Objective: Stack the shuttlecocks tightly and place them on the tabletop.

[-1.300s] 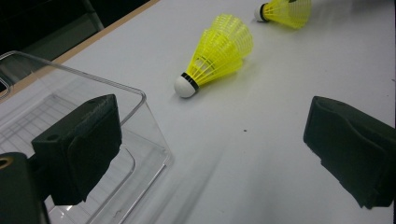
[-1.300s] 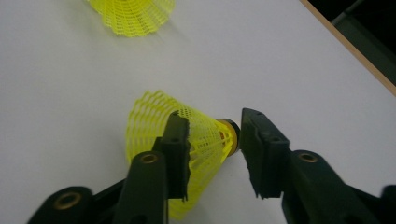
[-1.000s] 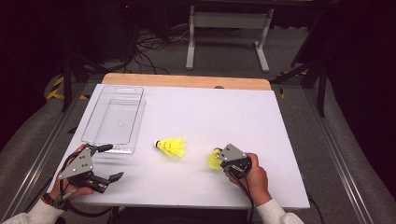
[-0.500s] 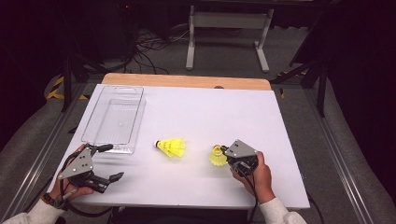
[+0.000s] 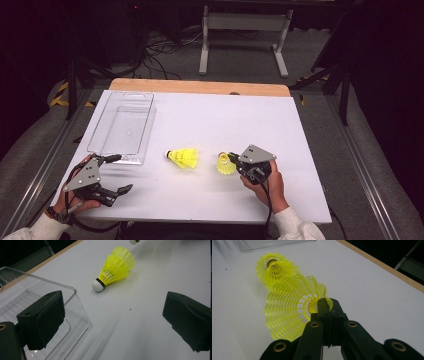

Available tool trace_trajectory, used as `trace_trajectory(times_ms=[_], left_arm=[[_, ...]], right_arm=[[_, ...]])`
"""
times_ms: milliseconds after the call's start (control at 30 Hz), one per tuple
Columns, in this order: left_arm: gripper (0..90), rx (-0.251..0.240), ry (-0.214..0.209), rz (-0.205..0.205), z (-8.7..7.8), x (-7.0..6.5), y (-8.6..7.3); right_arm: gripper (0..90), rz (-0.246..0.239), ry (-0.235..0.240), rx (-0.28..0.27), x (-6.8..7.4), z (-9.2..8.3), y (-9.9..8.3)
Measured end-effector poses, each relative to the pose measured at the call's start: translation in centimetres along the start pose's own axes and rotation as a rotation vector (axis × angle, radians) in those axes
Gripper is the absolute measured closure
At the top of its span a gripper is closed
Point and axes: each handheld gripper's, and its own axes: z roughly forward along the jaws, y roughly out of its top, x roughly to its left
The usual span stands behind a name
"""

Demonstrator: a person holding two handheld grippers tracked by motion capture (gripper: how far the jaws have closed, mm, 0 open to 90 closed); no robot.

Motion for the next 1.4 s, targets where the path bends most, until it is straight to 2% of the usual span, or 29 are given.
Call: trace_trajectory(times_ms=[33,100,167,200,267,367,400,467,533,700,767,967,1200,1400], left_arm=[[5.0,0.0,0.0,0.0,0.0,0.0,0.0],[5.1,0.0,-0.001,0.0,0.0,0.0,0.0],[5.1,0.004,-0.001,0.003,0.0,0.0,0.0],[5.3,0.001,-0.005,0.002,0.0,0.0,0.0],[5.4,0.001,-0.006,0.002,0.1,0.0,0.0],[5.4,0.001,-0.006,0.005,0.1,0.0,-0.1],[5.4,0.001,-0.006,0.006,0.1,0.0,-0.1],[5.4,0.004,-0.006,0.004,0.1,0.1,-0.1],[5.5,0.007,-0.006,0.003,0.1,0.1,-0.1],[5.6,0.008,-0.007,0.008,0.2,0.1,-0.1],[5.6,0.008,-0.007,0.007,0.1,0.0,-0.1],[5.6,0.01,-0.01,0.013,0.1,0.0,-0.1],[5.8,0.013,-0.012,0.015,0.2,0.0,-0.1],[5.8,0.015,-0.014,0.015,0.2,0.0,-0.1]], right_arm=[[89.7,0.002,-0.005,0.003,0.0,0.3,0.1],[89.7,0.021,0.03,-0.006,-0.1,0.8,0.1],[89.7,0.024,0.037,-0.005,-0.2,1.1,0.2],[89.7,0.023,0.066,-0.011,-0.1,1.7,0.4],[89.7,0.02,0.085,-0.019,0.0,2.2,0.6],[89.7,0.011,0.091,-0.022,0.3,2.8,1.0],[89.7,0.005,0.123,-0.031,0.5,3.4,1.3],[89.7,0.0,0.129,-0.032,0.7,3.7,1.4],[89.7,-0.012,0.158,-0.038,1.0,4.4,1.8],[89.7,-0.007,0.209,-0.021,1.2,6.0,2.1],[89.7,-0.011,0.215,-0.014,1.4,6.4,2.2],[88.8,-0.015,0.275,0.016,1.6,7.6,2.2],[82.1,-0.007,0.294,0.077,1.1,7.9,1.7],[71.3,-0.036,0.26,0.135,0.9,8.1,1.3]])
